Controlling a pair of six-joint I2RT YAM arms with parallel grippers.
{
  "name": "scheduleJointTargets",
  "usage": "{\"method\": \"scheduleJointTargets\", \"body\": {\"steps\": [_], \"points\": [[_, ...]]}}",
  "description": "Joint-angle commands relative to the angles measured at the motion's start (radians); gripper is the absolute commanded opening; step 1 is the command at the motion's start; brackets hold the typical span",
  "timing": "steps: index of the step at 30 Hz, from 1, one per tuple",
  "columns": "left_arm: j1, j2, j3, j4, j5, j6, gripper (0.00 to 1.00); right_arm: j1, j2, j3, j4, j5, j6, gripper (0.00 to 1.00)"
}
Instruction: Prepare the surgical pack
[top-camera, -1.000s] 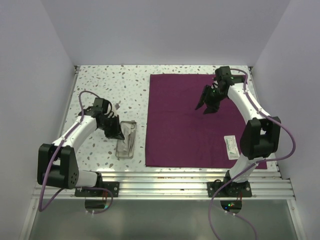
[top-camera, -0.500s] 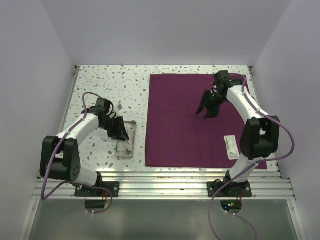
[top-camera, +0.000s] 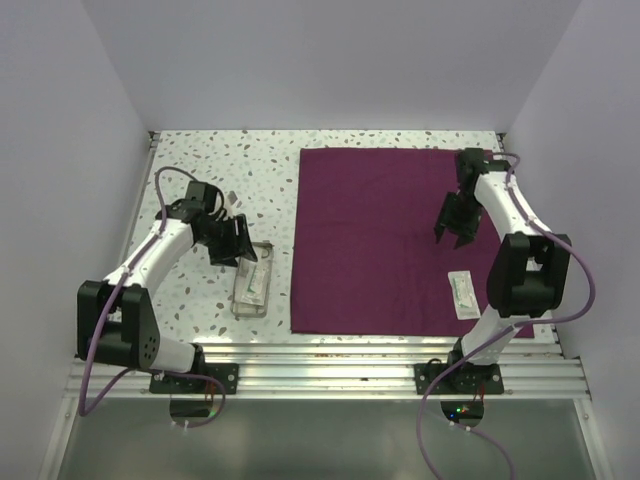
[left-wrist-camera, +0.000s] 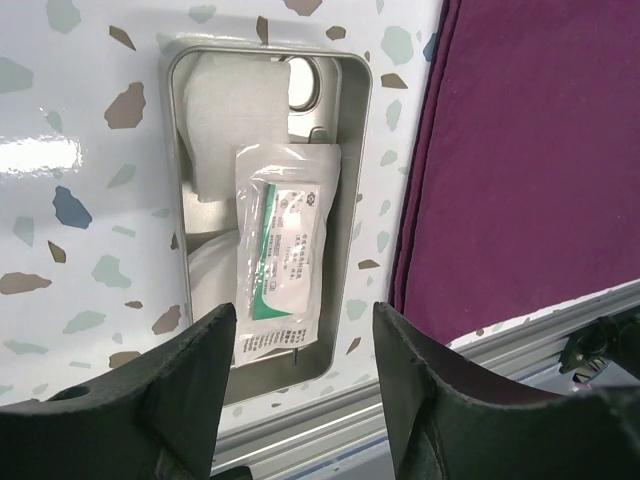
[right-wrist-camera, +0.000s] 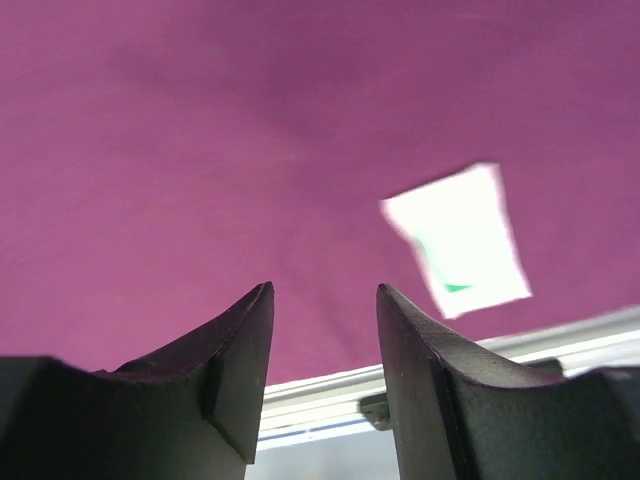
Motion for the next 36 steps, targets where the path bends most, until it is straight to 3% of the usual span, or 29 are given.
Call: {"method": "scheduleJointTargets", "body": {"steps": [1, 4, 10, 25, 30, 36], "points": [[0.002, -0.012, 0.035, 0.029, 0.008, 0.022, 0.61, -0.111, 0.006, -0.077, -0.059, 0.114, -0.046, 0.49], [0.001, 0.017, 0.028, 0.059, 0.054, 0.036, 0.6, -0.185, -0.005, -0.148, -0.031, 0.076, -0.06, 0.52], [-0.002, 0.043, 0.025, 0.088, 0.122, 0.036, 0.59, -0.197, 0.004, -0.226, 0.019, 0.052, -0.09, 0.63], [-0.01, 0.107, 0.034, 0.118, 0.179, 0.024, 0.58, -0.206, 0.128, -0.171, 0.156, 0.088, -0.15, 0.45], [-0.01, 0.115, 0.037, 0.119, 0.179, 0.021, 0.58, -0.215, 0.159, -0.165, 0.173, 0.088, -0.175, 0.45], [-0.01, 0.13, 0.034, 0.124, 0.189, 0.019, 0.58, -0.235, 0.183, -0.2, 0.202, 0.079, -0.19, 0.52]]}}
